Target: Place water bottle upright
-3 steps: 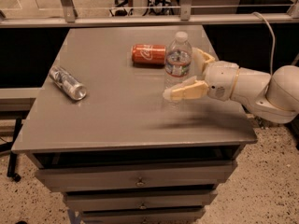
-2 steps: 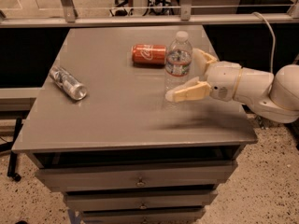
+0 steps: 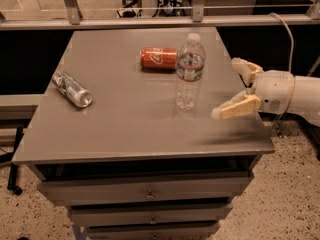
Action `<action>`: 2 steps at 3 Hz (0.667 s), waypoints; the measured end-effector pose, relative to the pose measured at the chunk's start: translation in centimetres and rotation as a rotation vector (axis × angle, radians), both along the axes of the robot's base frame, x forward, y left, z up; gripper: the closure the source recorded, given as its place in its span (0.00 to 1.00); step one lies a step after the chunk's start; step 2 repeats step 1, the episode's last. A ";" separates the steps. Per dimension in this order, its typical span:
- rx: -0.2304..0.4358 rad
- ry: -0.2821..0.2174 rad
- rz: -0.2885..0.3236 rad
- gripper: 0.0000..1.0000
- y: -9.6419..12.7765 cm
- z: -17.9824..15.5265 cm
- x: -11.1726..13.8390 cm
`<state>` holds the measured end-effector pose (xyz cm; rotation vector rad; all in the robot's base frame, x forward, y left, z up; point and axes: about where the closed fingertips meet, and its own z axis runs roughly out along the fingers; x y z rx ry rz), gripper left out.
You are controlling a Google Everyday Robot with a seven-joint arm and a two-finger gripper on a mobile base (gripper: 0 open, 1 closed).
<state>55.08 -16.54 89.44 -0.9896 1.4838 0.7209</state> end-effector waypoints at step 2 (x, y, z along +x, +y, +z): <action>0.001 0.000 0.004 0.00 0.2 0.0 0.0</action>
Offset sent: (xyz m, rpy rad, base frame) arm 0.0000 0.0000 0.0000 0.0000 0.0000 0.0000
